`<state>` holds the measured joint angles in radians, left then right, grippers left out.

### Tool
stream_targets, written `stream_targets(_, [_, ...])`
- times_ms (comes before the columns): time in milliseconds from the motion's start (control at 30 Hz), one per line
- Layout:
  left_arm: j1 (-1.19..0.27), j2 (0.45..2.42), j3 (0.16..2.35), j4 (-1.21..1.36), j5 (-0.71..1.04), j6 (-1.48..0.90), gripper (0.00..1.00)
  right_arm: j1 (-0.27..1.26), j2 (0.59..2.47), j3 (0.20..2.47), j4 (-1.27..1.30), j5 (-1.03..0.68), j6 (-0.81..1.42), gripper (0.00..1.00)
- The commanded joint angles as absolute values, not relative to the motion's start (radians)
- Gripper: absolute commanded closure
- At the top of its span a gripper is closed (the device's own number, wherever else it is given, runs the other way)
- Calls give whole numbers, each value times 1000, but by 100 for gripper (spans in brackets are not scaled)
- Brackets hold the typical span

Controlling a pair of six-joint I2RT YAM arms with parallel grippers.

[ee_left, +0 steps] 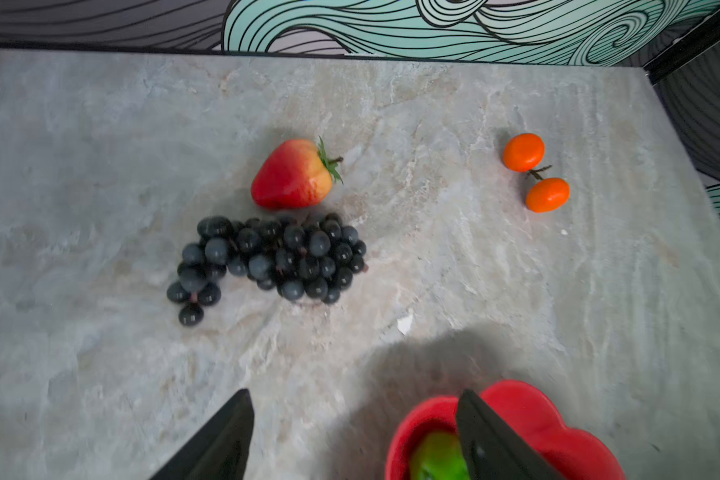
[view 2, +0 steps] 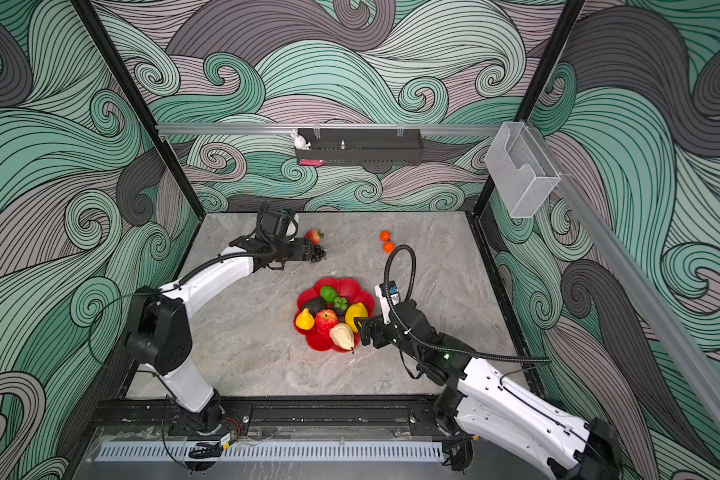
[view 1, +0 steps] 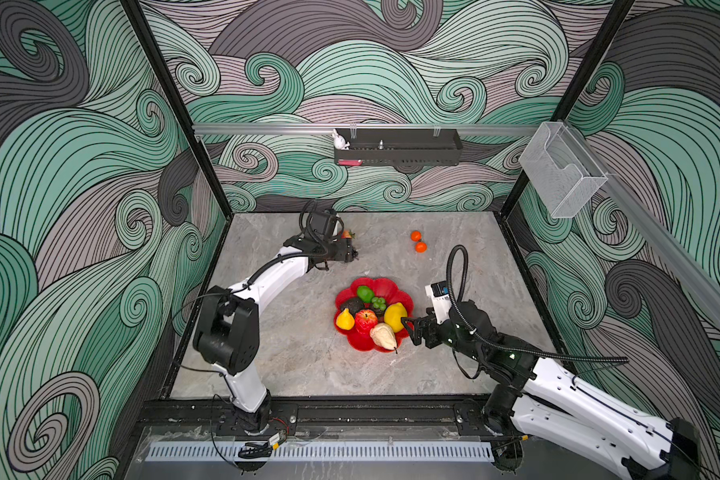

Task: Place and organize the fake fruits in the fruit bowl
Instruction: 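Move the left gripper to the red strawberry by the grapes and grasp it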

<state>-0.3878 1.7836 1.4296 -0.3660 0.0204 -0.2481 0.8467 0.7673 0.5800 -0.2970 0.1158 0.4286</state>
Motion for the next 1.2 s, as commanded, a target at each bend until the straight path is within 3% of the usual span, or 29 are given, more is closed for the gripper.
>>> stream_targets(0, [-329, 1879, 1573, -373, 147, -28, 22, 839, 736, 589, -317, 111, 441, 8])
stream_targets(367, [-228, 2163, 1912, -570, 294, 269, 21, 835, 709, 523, -297, 72, 495, 8])
stream_targets(800, [-178, 2367, 2070, -470, 417, 341, 15, 812, 698, 476, -267, 68, 479, 6])
stream_targets(967, [-178, 2504, 2287, -607, 435, 373, 16, 802, 711, 462, -251, 54, 492, 5])
stream_targets(1167, [-186, 2569, 2347, -640, 448, 382, 16, 798, 734, 444, -220, 37, 531, 5])
